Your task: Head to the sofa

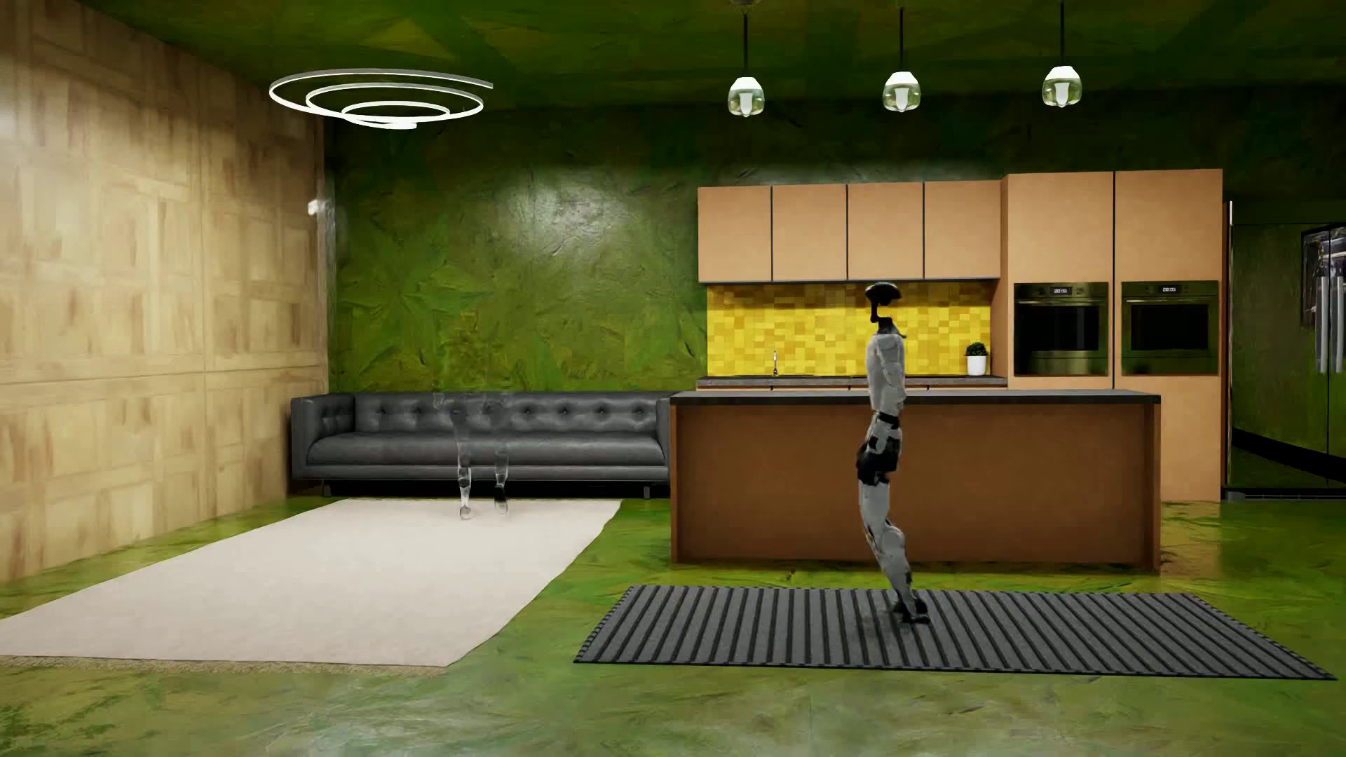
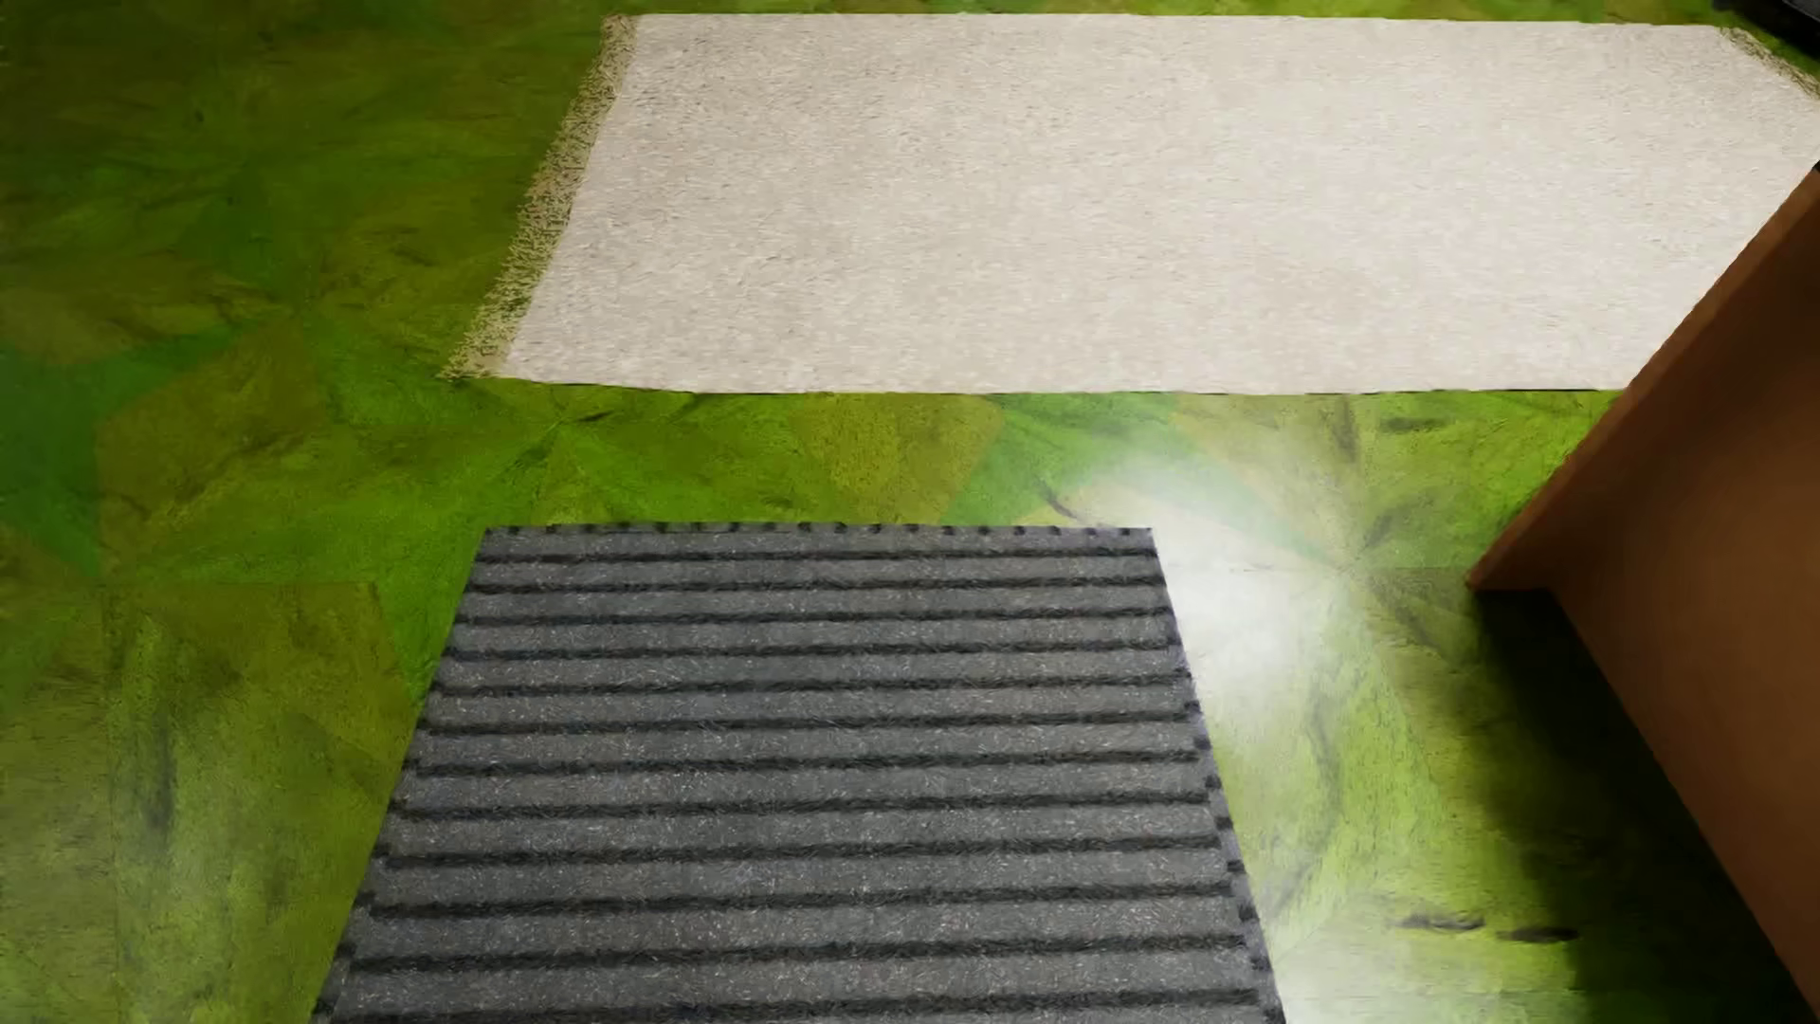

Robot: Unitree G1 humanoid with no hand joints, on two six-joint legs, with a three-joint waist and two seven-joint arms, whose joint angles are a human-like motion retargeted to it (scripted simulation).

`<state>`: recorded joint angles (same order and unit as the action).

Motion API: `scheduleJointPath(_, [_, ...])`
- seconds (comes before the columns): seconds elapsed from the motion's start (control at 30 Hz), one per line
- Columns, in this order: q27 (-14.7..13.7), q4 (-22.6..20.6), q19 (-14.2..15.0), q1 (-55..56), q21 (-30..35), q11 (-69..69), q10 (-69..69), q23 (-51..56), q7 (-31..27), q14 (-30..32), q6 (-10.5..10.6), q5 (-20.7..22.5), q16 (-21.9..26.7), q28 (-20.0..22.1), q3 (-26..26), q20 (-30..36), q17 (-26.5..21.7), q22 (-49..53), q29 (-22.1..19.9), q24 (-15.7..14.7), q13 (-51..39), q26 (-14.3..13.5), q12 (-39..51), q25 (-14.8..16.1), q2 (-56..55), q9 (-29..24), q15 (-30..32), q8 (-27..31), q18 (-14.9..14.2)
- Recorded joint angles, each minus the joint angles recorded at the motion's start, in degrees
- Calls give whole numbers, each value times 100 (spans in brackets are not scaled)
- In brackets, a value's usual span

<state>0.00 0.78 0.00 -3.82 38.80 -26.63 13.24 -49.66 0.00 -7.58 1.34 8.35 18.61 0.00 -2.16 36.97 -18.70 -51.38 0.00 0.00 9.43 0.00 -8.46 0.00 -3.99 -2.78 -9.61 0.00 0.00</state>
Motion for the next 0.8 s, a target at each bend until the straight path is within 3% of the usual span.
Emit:
scheduleJointPath(0.03, [0,23,0,152,27,-80,130,-9,0,-137,5,60,15,0,150,-383,14,-73,0,0,-47,0,-37,0,-145,21,94,0,0])
scheduleJointPath(0.07, [0,32,0,-69,14,-151,-372,47,0,-432,84,144,-14,0,-180,-547,-8,-51,0,0,75,0,-217,0,-93,102,51,0,0])
scheduleJointPath(0.1, [0,-10,0,233,27,-209,1524,98,0,-1152,17,100,29,0,26,-422,-30,-31,0,0,1,0,-193,0,-124,14,118,0,0])
scheduleJointPath(0.17, [0,72,0,892,-98,-214,2606,352,0,-1244,74,194,39,0,-65,-431,-74,24,0,0,0,0,-316,0,84,-129,-242,0,0])
scheduleJointPath(0.23, [0,158,0,1543,198,-246,3942,408,0,-1019,145,181,-83,0,-211,-484,-218,-123,0,0,-219,0,-382,0,502,-434,-483,0,0])
scheduleJointPath(0.3, [0,176,0,2218,98,-81,3947,342,0,-961,-1,27,-43,0,-786,-455,-146,-98,0,0,-399,0,-587,0,672,-316,-811,0,0])
scheduleJointPath(0.47, [0,308,0,3343,-177,376,2390,671,0,202,-27,-131,3,0,-1284,-511,-196,-519,0,0,-766,0,-841,0,1918,-419,-1956,0,0])
scheduleJointPath(0.53, [0,354,0,3582,-184,370,2243,614,0,146,-29,-214,4,0,-1491,-568,-218,-619,0,0,-871,0,-872,0,2266,-467,-2034,0,0])
scheduleJointPath(0.6, [0,330,0,3788,26,233,3013,418,0,176,-123,-405,72,0,-1769,-479,-201,-620,0,0,-814,0,-896,0,2493,-448,-1663,0,0])
scheduleJointPath(0.63, [0,224,0,3825,28,-32,3382,197,0,35,-275,-595,82,0,-1840,-331,-96,-732,0,0,-706,0,-829,0,2463,-427,-1138,0,0])
scheduleJointPath(0.7, [0,68,0,3387,-7,-1346,3757,161,0,-458,-263,-740,52,0,-1719,-535,-39,-725,0,0,-232,0,-793,0,2122,-343,571,0,0])
scheduleJointPath(0.73, [0,-104,0,3071,239,-2383,3715,111,0,-660,-263,-764,20,0,-1399,-663,-85,-698,0,0,-160,0,-722,0,1671,-406,1293,0,0])
scheduleJointPath(0.8, [0,-218,0,2314,428,-4630,3455,13,0,-1018,-161,-741,-17,0,-1009,-694,-148,-359,0,0,40,0,-561,0,337,-447,1270,0,0])
